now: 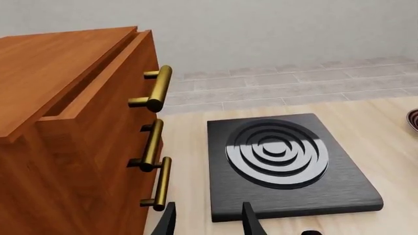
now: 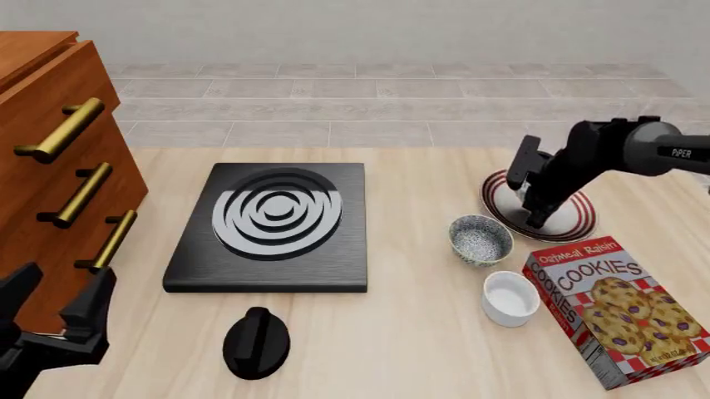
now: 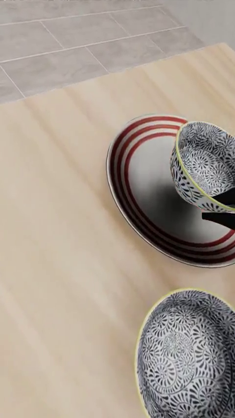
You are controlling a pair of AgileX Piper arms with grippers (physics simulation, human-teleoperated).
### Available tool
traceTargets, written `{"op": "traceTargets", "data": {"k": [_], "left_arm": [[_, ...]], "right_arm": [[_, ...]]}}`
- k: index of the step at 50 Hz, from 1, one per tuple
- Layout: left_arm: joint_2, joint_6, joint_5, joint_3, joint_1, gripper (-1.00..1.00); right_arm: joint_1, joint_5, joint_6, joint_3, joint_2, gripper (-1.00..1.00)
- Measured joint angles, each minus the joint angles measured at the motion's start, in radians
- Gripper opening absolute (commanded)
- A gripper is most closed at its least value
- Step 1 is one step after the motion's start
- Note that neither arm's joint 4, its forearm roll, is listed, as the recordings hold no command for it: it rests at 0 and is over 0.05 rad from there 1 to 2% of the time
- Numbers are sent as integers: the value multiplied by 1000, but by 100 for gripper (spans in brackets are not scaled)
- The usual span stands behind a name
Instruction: Pick the akita bowl from table center and place it on the plate.
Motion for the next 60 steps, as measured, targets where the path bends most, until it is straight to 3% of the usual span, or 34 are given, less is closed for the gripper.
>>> {"op": "traceTargets", "data": {"k": [6,7,35,60], "left_arm": [[0,1,0,0,0,100],[0,1,0,0,0,100],[-1,-1,2,0,0,100],[-5,-5,4,0,-1,100]], "right_arm": [[-3,-7,-3,6,1,-100],[-4,-9,-4,8,1,100],[-27,-29,-34,67,-57,100],[-44,26,-91,180,-267,100]]}}
